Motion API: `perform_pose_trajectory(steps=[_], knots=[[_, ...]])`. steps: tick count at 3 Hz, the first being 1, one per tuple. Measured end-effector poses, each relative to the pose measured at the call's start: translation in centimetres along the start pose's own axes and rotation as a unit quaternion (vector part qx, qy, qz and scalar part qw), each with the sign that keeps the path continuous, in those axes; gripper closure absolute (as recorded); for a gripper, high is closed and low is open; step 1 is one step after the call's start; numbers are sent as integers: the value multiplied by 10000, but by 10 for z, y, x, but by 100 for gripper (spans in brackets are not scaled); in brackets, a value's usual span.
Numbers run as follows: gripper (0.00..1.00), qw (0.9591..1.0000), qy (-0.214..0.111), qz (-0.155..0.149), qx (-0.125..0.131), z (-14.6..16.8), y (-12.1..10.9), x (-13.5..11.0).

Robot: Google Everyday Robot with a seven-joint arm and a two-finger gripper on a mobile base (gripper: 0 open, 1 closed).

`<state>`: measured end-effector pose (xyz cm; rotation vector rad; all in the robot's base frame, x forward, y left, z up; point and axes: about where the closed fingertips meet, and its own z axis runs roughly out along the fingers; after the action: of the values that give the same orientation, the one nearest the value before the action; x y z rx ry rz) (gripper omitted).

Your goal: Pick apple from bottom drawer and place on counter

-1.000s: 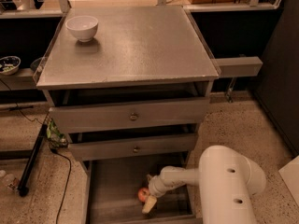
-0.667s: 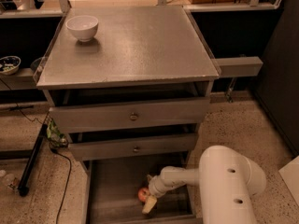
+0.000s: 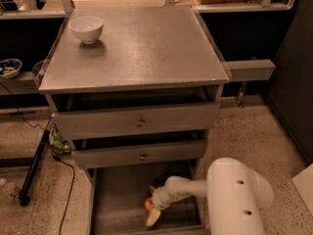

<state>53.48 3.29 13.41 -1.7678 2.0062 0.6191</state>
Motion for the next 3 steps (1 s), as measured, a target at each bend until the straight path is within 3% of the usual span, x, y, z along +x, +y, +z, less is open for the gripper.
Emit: perform_pose_trajectory(steps=[1,3], knots=[[18,10000,0,0,-1,0,0,0],[66,10000,-1,0,-2,0,0,0]])
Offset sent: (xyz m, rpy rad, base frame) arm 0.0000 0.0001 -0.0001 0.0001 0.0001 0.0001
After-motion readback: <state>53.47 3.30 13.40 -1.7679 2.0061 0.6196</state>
